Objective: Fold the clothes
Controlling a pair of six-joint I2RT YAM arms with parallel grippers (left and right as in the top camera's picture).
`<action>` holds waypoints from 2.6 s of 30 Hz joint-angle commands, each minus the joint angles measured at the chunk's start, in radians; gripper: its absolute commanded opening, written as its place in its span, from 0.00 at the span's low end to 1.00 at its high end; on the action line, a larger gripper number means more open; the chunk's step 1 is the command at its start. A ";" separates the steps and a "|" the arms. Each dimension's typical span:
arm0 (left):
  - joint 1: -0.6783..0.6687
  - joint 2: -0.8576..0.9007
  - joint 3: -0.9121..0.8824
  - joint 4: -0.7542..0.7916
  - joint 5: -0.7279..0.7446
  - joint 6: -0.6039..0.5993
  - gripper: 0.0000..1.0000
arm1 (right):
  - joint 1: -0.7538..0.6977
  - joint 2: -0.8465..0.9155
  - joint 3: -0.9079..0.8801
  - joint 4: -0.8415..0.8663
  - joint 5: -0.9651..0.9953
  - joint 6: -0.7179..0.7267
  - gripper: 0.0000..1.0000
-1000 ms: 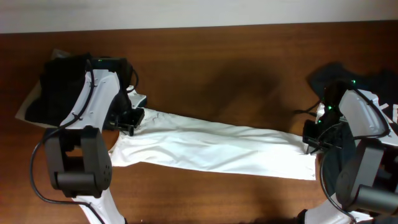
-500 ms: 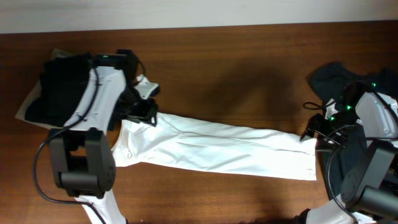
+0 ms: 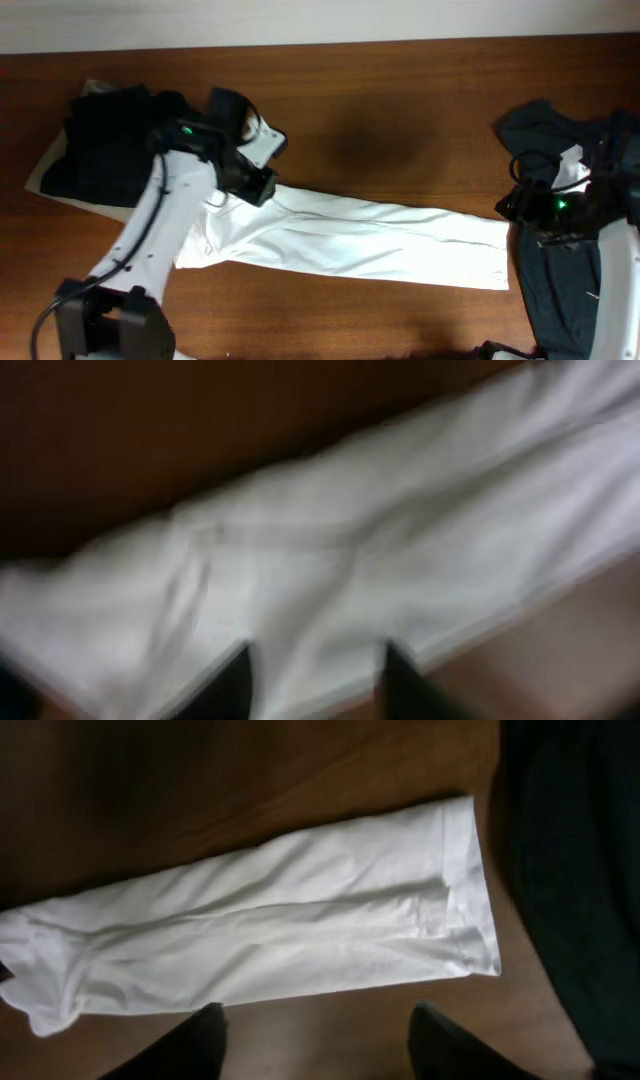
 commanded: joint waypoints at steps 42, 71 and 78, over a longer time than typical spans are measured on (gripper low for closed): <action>0.057 -0.094 0.101 -0.168 -0.103 -0.031 0.38 | -0.002 0.449 -0.414 0.437 0.102 0.000 0.04; 0.076 -0.123 0.367 -0.285 -0.163 -0.055 0.38 | 0.945 0.393 -0.101 0.723 -0.140 0.355 0.04; 0.076 -0.125 0.383 -0.306 -0.163 -0.054 0.38 | 0.933 0.422 -0.101 0.729 -0.117 0.367 0.63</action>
